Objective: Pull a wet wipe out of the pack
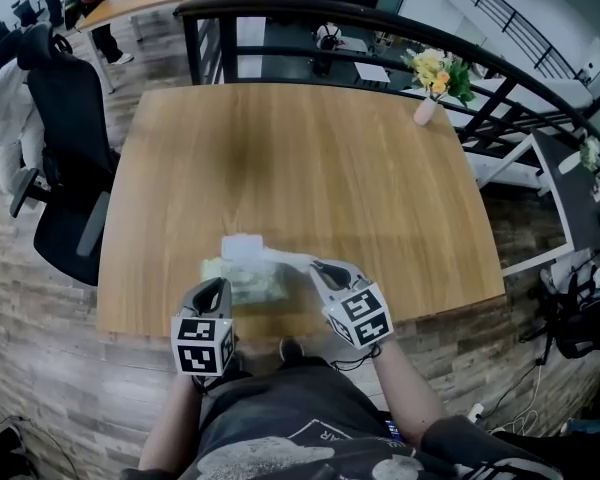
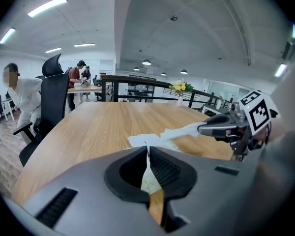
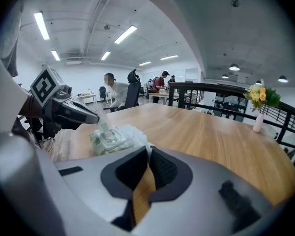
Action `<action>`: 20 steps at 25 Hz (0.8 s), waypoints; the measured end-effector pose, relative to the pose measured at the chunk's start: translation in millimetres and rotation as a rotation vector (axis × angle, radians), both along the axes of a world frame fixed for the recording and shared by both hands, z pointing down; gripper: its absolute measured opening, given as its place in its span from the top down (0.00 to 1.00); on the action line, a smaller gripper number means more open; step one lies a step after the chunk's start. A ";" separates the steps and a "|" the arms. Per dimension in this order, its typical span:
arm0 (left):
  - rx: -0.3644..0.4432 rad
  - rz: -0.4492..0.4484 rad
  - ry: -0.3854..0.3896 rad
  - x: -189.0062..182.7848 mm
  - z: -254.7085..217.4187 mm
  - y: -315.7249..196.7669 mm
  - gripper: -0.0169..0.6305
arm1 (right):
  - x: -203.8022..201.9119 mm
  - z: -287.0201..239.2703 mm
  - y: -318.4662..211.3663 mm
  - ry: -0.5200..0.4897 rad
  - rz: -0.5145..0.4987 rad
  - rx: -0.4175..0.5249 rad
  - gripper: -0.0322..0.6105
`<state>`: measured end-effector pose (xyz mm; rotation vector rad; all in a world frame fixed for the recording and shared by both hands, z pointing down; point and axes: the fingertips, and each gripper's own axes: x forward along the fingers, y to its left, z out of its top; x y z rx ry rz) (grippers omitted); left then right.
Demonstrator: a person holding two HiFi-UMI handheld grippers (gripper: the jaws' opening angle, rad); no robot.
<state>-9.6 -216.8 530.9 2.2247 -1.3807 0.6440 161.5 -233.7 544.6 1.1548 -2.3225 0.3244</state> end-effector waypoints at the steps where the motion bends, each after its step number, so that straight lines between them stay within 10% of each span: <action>1: 0.002 0.001 0.003 -0.5 -1.0 0.1 0.93 | 1.5 -1.1 -0.5 0.001 0.006 0.001 0.90; 20: 0.129 0.067 0.072 -2.8 -45.9 -8.2 0.92 | 0.1 -52.8 -9.7 -0.024 0.107 0.110 0.90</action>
